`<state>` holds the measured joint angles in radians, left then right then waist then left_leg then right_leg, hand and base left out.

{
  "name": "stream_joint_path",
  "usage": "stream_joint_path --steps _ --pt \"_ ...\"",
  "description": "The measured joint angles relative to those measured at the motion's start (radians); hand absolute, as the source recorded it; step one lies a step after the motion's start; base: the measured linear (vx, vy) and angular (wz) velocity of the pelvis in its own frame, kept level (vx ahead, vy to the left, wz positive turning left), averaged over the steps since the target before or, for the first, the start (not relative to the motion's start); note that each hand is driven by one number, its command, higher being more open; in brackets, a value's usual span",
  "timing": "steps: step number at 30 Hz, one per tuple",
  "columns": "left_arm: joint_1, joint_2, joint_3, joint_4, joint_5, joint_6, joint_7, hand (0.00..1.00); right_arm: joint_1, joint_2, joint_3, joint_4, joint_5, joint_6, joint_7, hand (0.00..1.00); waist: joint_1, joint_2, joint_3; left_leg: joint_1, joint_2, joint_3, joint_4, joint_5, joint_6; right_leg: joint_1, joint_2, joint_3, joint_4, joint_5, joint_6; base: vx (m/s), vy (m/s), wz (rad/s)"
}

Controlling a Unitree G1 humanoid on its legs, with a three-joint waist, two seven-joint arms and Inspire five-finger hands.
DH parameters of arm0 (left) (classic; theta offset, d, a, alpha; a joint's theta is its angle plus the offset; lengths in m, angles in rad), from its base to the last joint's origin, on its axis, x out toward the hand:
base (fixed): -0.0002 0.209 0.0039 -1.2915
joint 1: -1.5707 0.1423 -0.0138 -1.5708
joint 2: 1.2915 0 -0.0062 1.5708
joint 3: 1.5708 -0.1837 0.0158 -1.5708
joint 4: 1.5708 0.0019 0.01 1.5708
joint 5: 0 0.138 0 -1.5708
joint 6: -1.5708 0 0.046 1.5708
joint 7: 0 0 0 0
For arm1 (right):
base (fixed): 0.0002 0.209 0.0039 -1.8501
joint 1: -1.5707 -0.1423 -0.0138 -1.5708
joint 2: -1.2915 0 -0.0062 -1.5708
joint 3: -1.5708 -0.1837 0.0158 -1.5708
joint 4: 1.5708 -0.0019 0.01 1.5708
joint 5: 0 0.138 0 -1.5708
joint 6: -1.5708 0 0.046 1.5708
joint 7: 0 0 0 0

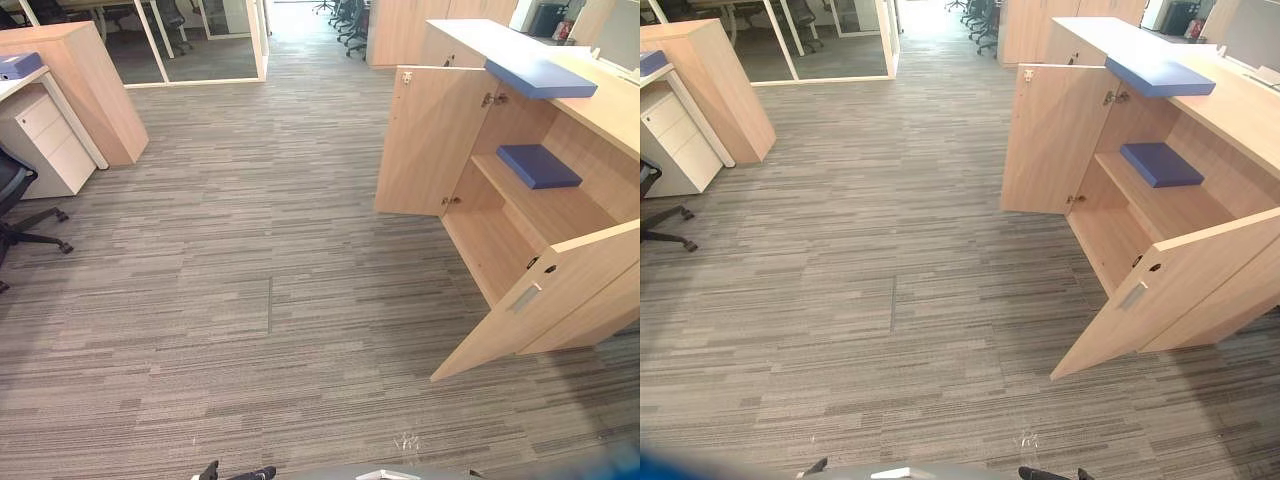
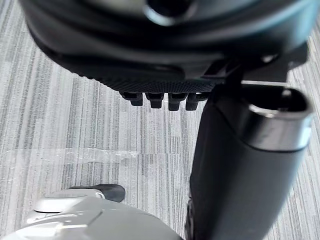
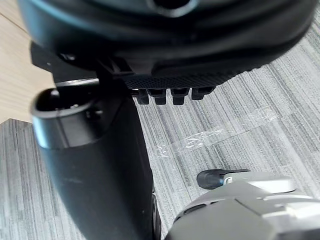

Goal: Walk over to the cabinet, pick up the folder, carry it to the office cabinet, place the folder inside the office cabinet, then close the office cabinet door

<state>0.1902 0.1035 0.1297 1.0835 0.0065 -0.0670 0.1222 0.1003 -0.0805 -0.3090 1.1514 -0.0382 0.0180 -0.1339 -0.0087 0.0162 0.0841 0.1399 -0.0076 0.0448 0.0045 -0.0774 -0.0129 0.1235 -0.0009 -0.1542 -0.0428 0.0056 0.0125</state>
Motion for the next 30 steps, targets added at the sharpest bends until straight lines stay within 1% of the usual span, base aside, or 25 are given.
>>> stream_joint_path --steps 2,3,4,6,7,9,14,16,18,20,22,23,24,25,26,27,28,29,30 --pt "-0.009 0.001 0.0 0.0 -0.027 -0.003 -0.023 1.0 -0.006 0.0 -0.008 0.001 0.0 0.0 0.002 1.0 0.001 0.002 0.002 0.0 0.001 0.001 -0.004 0.001 -0.004 0.003 0.0 -0.003 -0.01 0.002 0.021 0.0 0.0 0.0" --pt "-0.01 0.001 0.0 0.0 -0.045 -0.004 -0.029 1.0 -0.01 0.001 -0.012 0.0 0.0 0.0 0.002 1.0 0.001 0.001 0.005 0.0 0.001 0.001 -0.006 0.002 -0.006 0.003 0.0 -0.003 -0.011 0.003 0.022 0.0 0.0 0.0" --pt "-0.011 0.001 0.0 0.001 -0.101 -0.009 -0.046 1.0 -0.022 0.004 -0.025 0.001 0.001 0.0 0.004 1.0 0.001 0.001 0.011 0.001 0.001 0.002 -0.01 0.002 -0.007 0.002 0.0 -0.004 -0.012 0.002 0.026 0.0 0.0 0.0" --pt "-0.01 0.001 0.001 0.001 -0.131 -0.011 -0.053 1.0 -0.03 0.005 -0.025 0.001 0.001 0.0 0.005 1.0 0.001 0.001 0.015 0.005 0.001 0.002 -0.014 0.004 -0.009 0.003 0.0 -0.004 -0.013 0.0 0.03 0.0 0.0 0.0" --pt "-0.008 0.0 0.0 0.001 -0.151 -0.011 -0.057 1.0 -0.042 0.005 -0.025 0.002 0.001 0.0 0.009 1.0 0.002 0.003 0.018 0.008 0.001 0.002 -0.018 0.005 -0.011 0.005 0.0 -0.004 -0.012 -0.001 0.038 0.0 0.0 0.0" --pt "-0.01 -0.001 0.001 0.001 -0.153 -0.012 -0.057 1.0 -0.049 0.005 -0.026 0.001 0.002 0.0 0.012 1.0 0.002 0.003 0.028 0.017 0.002 0.001 -0.019 0.005 -0.011 0.017 0.0 -0.006 -0.014 -0.001 0.04 0.0 0.0 0.0" --pt "-0.011 -0.002 0.001 0.001 -0.147 -0.014 -0.052 1.0 -0.069 0.007 -0.027 0.001 0.002 0.0 0.014 1.0 0.003 0.003 0.031 0.022 0.002 0.0 -0.022 0.008 -0.009 0.02 0.001 -0.01 -0.014 -0.002 0.041 -0.02 -0.007 0.01" --pt "-0.013 -0.002 0.001 0.0 -0.116 -0.017 -0.038 1.0 -0.073 0.008 -0.03 0.001 0.002 0.001 0.013 1.0 0.003 0.003 0.031 0.024 0.002 -0.003 -0.031 0.014 -0.008 0.02 0.0 -0.013 -0.014 -0.002 0.041 -0.03 -0.019 0.04" --pt "-0.014 -0.003 0.001 0.0 -0.098 -0.018 -0.03 1.0 -0.078 0.018 -0.064 0.002 0.002 0.002 0.011 1.0 0.002 0.003 0.031 0.025 0.002 -0.006 -0.04 0.021 -0.003 0.02 0.001 -0.017 -0.015 -0.002 0.04 -0.03 -0.023 0.06" --pt "-0.016 -0.004 0.01 -0.007 -0.073 -0.019 -0.01 1.0 -0.088 0.031 -0.085 0.002 0.01 0.002 -0.003 1.0 0.004 -0.002 0.036 0.016 0.002 -0.011 -0.039 0.024 -0.005 0.02 0.001 -0.026 -0.016 -0.002 0.037 -0.05 -0.037 0.11" --pt "-0.016 -0.006 0.035 -0.029 -0.072 -0.019 0.008 1.0 -0.098 0.058 -0.094 0.001 0.035 0.0 -0.018 1.0 0.006 -0.017 0.057 -0.015 0.003 -0.005 0.027 0.004 -0.022 0.018 -0.003 -0.035 -0.008 -0.003 0.033 -0.04 -0.032 0.14" --pt "-0.019 -0.015 0.064 -0.047 -0.074 -0.019 0.019 1.0 -0.099 0.069 -0.108 -0.013 0.049 -0.007 -0.022 1.0 0.008 -0.021 0.081 -0.062 0.014 0.012 0.14 -0.045 -0.028 0.008 0.001 -0.04 0.019 -0.013 0.019 -0.06 -0.023 0.1" --pt "-0.018 -0.022 0.08 -0.056 -0.074 -0.019 0.02 1.0 -0.1 0.073 -0.109 -0.024 0.051 -0.008 -0.02 1.0 0.01 -0.018 0.088 -0.089 0.023 0.027 0.199 -0.068 -0.028 -0.003 0.005 -0.04 0.037 -0.022 0.006 -0.13 -0.029 0.04" --pt "-0.019 -0.041 0.109 -0.064 -0.074 -0.019 0.022 1.0 -0.094 0.07 -0.112 -0.052 0.053 -0.009 -0.018 1.0 0.012 0.001 0.104 -0.155 0.058 0.066 0.359 -0.127 -0.037 -0.015 0.019 -0.037 0.082 -0.053 -0.023 -0.14 -0.015 -0.02" --pt "-0.018 -0.053 0.126 -0.08 -0.076 -0.019 0.028 1.0 -0.083 0.068 -0.111 -0.075 0.073 -0.015 -0.004 1.0 0.012 0.003 0.117 -0.196 0.083 0.094 0.46 -0.147 -0.042 -0.018 0.026 -0.037 0.104 -0.071 -0.033 -0.13 -0.014 -0.03" --pt "-0.017 -0.064 0.145 -0.096 -0.08 -0.02 0.036 1.0 -0.075 0.066 -0.108 -0.086 0.083 -0.019 0.001 1.0 0.012 0.006 0.118 -0.227 0.102 0.118 0.529 -0.15 -0.038 -0.018 0.031 -0.037 0.109 -0.077 -0.039 -0.07 -0.017 -0.12" --pt "-0.004 -0.081 0.183 -0.136 -0.097 -0.022 0.057 1.0 -0.067 0.065 -0.103 -0.098 0.082 -0.025 -0.005 1.0 0.016 0.013 0.124 -0.295 0.146 0.155 0.672 -0.143 -0.032 -0.013 0.041 -0.035 0.114 -0.083 -0.049 -0.05 -0.02 -0.21" --pt "0.007 -0.1 0.211 -0.17 -0.11 -0.027 0.063 1.0 -0.068 0.065 -0.104 -0.097 0.082 -0.029 -0.014 1.0 0.028 0.016 0.128 -0.354 0.177 0.17 0.783 -0.154 -0.012 -0.013 0.044 -0.032 0.124 -0.089 -0.06 -0.03 -0.016 -0.26" --pt "0.014 -0.106 0.213 -0.186 -0.116 -0.03 0.066 1.0 -0.067 0.061 -0.106 -0.096 0.082 -0.028 -0.02 1.0 0.037 0.015 0.129 -0.379 0.189 0.169 0.808 -0.167 -0.011 -0.016 0.042 -0.028 0.127 -0.09 -0.061 0.03 0.02 -0.21"
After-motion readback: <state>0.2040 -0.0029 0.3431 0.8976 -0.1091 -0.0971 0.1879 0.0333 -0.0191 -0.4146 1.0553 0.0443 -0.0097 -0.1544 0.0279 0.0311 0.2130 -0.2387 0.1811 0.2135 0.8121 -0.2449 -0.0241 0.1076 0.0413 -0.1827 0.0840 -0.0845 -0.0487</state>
